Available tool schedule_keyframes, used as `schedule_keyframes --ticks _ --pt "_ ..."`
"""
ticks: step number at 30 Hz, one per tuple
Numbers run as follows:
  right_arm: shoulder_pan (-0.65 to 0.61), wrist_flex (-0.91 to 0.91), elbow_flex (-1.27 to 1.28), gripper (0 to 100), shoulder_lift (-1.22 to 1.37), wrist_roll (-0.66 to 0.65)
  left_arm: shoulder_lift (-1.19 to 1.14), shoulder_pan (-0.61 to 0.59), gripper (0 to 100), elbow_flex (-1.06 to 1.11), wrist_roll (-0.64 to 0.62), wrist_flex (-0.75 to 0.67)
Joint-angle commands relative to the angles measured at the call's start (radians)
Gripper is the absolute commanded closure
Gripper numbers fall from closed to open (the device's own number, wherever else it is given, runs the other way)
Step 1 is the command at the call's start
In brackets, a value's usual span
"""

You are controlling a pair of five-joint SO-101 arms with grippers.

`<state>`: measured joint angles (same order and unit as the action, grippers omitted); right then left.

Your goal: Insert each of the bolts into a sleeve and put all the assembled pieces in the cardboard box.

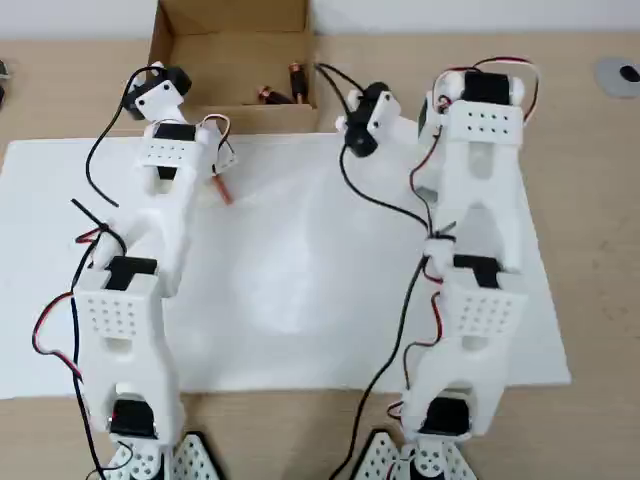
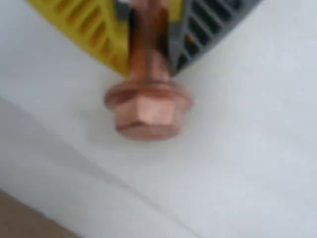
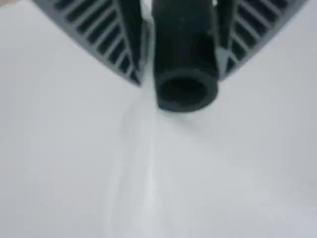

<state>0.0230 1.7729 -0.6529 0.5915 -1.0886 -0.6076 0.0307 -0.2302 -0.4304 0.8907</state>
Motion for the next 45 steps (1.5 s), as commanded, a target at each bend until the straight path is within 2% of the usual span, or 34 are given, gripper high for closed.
schedule_keyframes --ticks 1,5,8,19,25,30,36,41,45 --pt "0.012 0.002 0.113 91.8 -0.064 -0.029 0.013 -0.003 99 -0.023 -0.005 0.015" --pt "0.022 -0.072 0.232 83.2 -0.065 -0.034 0.013 -0.003 99 -0.023 -0.005 0.015" --pt "0.027 -0.092 0.272 80.7 -0.068 -0.037 0.013 -0.003 99 -0.021 -0.005 0.017" --pt "0.079 -0.084 0.329 80.7 -0.065 -0.052 0.013 -0.003 99 -0.020 -0.005 0.018" --pt "0.033 -0.163 0.489 80.8 -0.071 -0.068 0.013 -0.003 99 -0.026 -0.003 0.037" --pt "0.001 -0.170 0.467 80.8 -0.099 -0.063 0.013 -0.003 99 -0.026 -0.003 0.037" --pt "-0.012 -0.126 0.421 80.8 -0.251 -0.061 0.013 -0.003 99 -0.040 -0.003 0.041" --pt "-0.050 -0.092 0.492 80.7 -0.346 -0.061 0.013 -0.003 99 -0.041 -0.003 0.041" --pt "-0.048 -0.169 0.591 80.7 -0.352 -0.061 0.013 -0.003 99 -0.040 -0.003 0.043"
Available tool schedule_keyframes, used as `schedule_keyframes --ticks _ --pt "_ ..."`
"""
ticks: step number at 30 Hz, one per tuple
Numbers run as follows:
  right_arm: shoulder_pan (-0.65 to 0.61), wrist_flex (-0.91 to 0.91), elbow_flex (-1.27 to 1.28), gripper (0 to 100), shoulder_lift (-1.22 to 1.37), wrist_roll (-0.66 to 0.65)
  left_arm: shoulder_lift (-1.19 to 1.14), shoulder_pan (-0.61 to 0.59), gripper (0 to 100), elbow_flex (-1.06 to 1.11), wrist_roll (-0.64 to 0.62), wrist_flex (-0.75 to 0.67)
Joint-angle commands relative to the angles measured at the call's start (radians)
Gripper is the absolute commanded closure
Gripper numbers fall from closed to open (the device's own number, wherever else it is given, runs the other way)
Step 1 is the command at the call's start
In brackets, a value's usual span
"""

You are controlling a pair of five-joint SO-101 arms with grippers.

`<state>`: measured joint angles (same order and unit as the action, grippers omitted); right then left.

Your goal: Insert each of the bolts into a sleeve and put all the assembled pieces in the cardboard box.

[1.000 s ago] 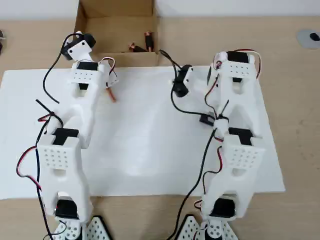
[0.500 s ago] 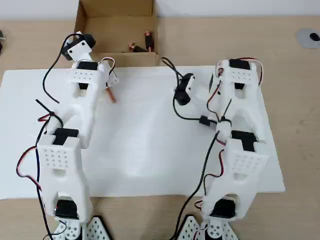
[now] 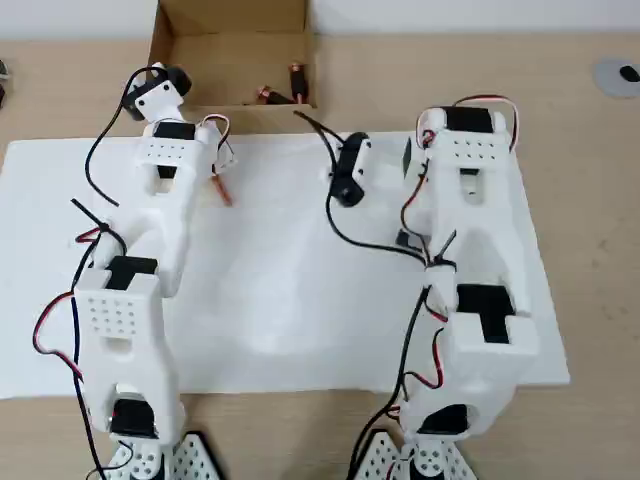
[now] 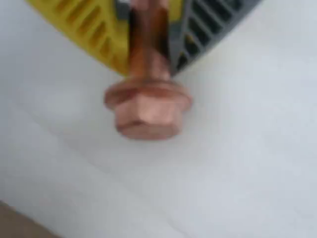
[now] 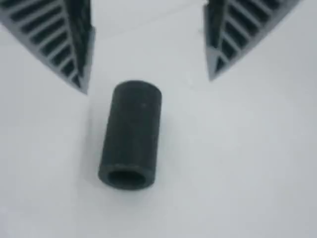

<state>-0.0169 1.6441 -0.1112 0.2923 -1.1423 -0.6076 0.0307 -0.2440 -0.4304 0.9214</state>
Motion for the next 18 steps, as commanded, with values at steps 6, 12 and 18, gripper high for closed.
schedule_keyframes --ticks 6,12,18 --pt "-0.005 -0.153 0.196 80.7 -0.054 -0.008 0.013 -0.003 99 -0.026 -0.003 0.012" --pt "-0.005 -0.161 0.203 80.7 -0.054 -0.008 0.013 -0.003 99 -0.025 -0.003 0.012" --pt "-0.002 -0.170 0.211 80.7 -0.004 -0.011 0.013 -0.003 99 -0.021 -0.003 0.012"
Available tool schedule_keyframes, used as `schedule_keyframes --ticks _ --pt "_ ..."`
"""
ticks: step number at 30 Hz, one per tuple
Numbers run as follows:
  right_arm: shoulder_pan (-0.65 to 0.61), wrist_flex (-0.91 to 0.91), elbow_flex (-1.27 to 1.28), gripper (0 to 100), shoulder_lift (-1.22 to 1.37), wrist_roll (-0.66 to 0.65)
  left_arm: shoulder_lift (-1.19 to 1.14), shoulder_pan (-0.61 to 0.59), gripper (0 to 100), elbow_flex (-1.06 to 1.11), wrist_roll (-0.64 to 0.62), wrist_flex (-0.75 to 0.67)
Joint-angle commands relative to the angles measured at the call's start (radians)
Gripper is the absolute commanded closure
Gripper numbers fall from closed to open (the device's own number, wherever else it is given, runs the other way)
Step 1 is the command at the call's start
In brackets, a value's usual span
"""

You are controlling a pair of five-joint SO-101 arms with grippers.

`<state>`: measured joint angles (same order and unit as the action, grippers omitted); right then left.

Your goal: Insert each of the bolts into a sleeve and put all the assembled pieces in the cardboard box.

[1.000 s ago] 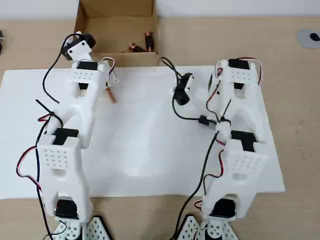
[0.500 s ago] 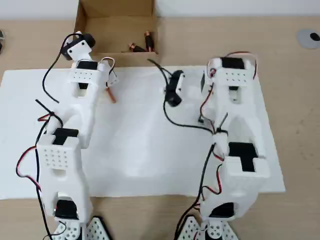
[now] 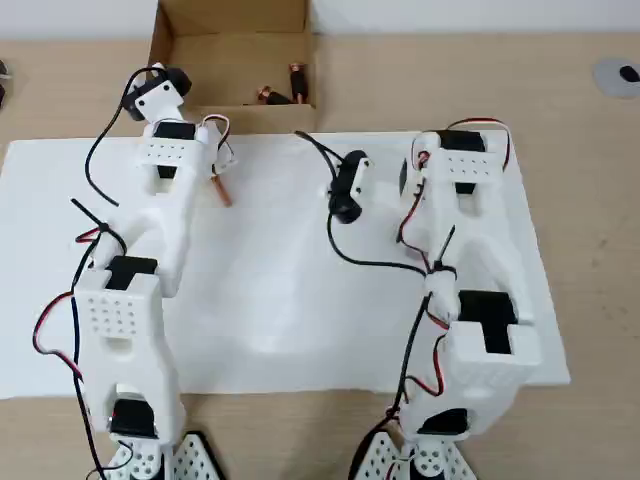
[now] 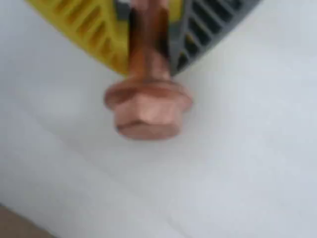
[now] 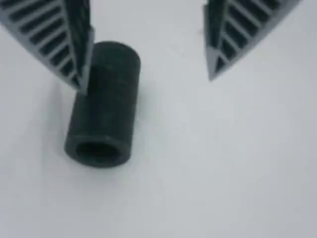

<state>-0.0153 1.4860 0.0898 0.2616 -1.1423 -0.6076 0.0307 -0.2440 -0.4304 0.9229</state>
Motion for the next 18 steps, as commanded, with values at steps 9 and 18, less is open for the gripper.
schedule_keyframes --ticks 9,18 --pt "0.004 -0.037 0.005 76.7 0.119 -0.008 0.013 -0.003 99 -0.021 -0.003 0.011" --pt "0.022 -0.032 -0.028 77.9 0.122 -0.008 0.013 -0.003 99 -0.021 -0.003 0.011"
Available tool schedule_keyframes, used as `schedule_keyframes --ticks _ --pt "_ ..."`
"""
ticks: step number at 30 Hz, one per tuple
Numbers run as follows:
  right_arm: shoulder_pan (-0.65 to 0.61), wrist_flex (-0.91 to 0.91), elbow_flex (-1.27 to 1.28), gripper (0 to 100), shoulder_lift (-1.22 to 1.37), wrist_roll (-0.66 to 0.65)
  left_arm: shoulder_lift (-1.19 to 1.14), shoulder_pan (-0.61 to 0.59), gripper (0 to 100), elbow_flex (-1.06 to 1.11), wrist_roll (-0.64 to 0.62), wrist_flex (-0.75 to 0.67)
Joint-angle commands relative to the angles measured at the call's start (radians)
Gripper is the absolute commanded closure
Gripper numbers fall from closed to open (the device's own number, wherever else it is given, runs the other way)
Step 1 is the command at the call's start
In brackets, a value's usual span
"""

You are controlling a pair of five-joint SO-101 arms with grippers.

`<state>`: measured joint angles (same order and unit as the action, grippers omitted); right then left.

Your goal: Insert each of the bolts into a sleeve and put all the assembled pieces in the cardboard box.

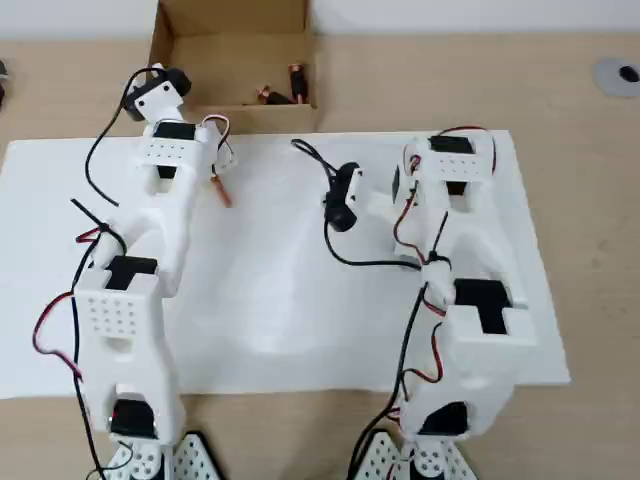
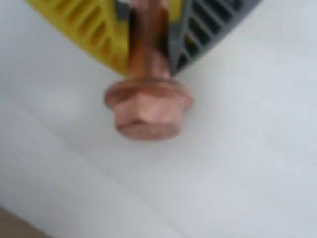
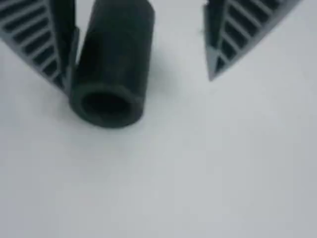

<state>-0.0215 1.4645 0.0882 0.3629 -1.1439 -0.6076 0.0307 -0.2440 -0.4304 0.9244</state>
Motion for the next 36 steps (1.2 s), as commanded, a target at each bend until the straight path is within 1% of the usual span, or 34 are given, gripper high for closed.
schedule_keyframes --ticks 1,6,7,12,15,18,22,25,27,29,33,36 --pt "0.028 -0.011 -0.028 80.4 0.021 -0.006 0.013 -0.003 99 -0.021 -0.003 0.009" --pt "0.027 -0.015 -0.030 97.0 0.022 -0.006 0.013 -0.003 99 -0.021 -0.003 0.009" --pt "0.027 -0.015 -0.030 99.1 0.022 -0.006 0.013 -0.003 99 -0.021 -0.003 0.009" --pt "0.028 -0.011 -0.041 98.7 0.018 -0.005 0.013 -0.003 99 -0.021 -0.003 0.009" --pt "0.028 0.026 -0.113 98.7 0.016 0.046 0.013 -0.003 99 -0.025 -0.003 0.009" --pt "0.033 0.133 -0.248 98.7 0.012 0.075 0.013 -0.003 99 -0.028 -0.003 0.009" --pt "0.036 0.296 -0.449 98.7 -0.070 0.107 0.013 -0.003 99 -0.028 -0.003 0.009" --pt "0.028 0.324 -0.519 98.7 -0.162 0.140 0.013 -0.003 99 -0.028 -0.003 0.009" --pt "-0.001 0.324 -0.526 98.7 -0.237 0.222 0.013 -0.003 99 -0.028 -0.003 0.009" --pt "-0.035 0.284 -0.509 98.7 -0.288 0.390 0.013 -0.003 99 -0.028 -0.003 0.009" --pt "-0.056 0.049 -0.412 98.7 -0.344 0.763 0.013 -0.003 99 -0.028 -0.003 0.009" --pt "-0.071 -0.129 -0.312 98.7 -0.383 0.984 0.013 -0.003 99 -0.028 -0.003 0.009"
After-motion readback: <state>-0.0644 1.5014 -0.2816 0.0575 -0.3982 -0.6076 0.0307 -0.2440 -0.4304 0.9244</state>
